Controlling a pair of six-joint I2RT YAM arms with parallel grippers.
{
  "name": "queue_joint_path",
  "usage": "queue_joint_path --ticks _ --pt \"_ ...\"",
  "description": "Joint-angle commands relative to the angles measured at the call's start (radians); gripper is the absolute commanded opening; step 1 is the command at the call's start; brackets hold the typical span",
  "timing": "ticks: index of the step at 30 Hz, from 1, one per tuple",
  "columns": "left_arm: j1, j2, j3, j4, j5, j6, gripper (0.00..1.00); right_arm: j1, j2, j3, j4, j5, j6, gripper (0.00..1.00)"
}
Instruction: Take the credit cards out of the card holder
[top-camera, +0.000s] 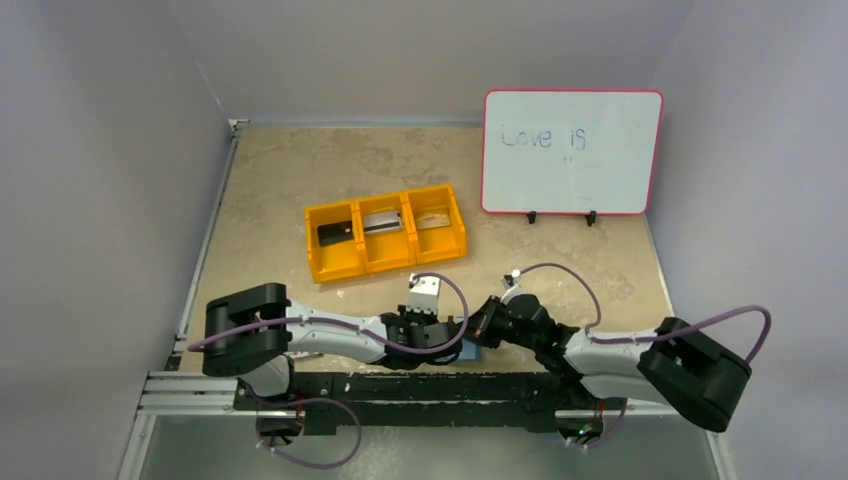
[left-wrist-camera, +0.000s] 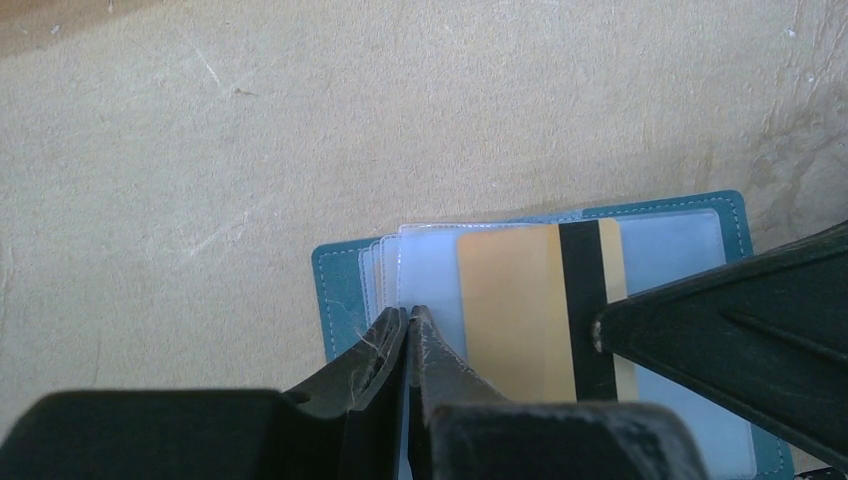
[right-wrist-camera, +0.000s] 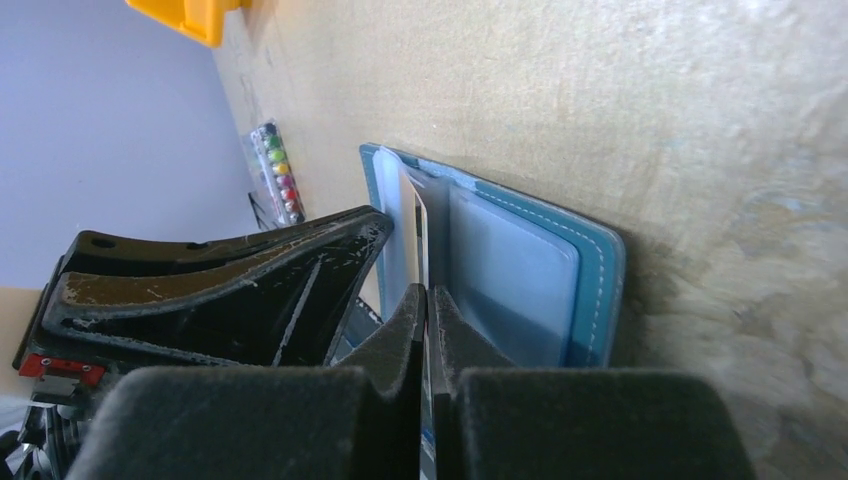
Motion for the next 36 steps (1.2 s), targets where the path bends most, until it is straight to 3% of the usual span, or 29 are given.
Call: queue_joint_path --ticks 1,11,16,18,21,27,30,34,36 --pt "-0.004 0.053 -0.01 -0.045 0.073 -0.022 0.04 0.004 -0.084 0.012 -0.193 0.061 -0.007 0.0" --pt "-0.004 0.04 -0.005 -0.05 0.07 -0.016 0.03 0.004 -0.333 0.006 -0.396 0.124 -0.016 0.0" --pt "-0.004 -0.015 -0.011 -0.043 0.042 -0.016 0.11 0.003 -0.418 0.044 -0.517 0.174 -0.039 0.0" --pt "-0.004 -0.058 -0.023 -0.019 0.038 -0.012 0.16 0.004 -0.441 0.056 -0.546 0.186 -0.055 0.0" --pt "-0.003 -0.12 -0.033 -0.01 0.01 -0.016 0.37 0.004 -0.47 0.08 -0.589 0.201 -0.087 0.0" --pt "-0.001 -0.183 -0.009 -0.046 -0.04 -0.005 0.44 0.004 -0.485 0.124 -0.622 0.21 -0.183 0.0" --pt "0.003 -0.238 -0.024 -0.021 -0.046 0.04 0.56 0.004 -0.489 0.143 -0.597 0.194 -0.28 0.0" --pt "0.096 -0.382 -0.101 0.046 0.022 0.161 0.71 0.004 -0.5 0.168 -0.524 0.147 -0.449 0.0" --pt "0.185 -0.522 -0.167 0.154 0.141 0.251 0.75 0.004 -0.496 0.19 -0.501 0.123 -0.519 0.0"
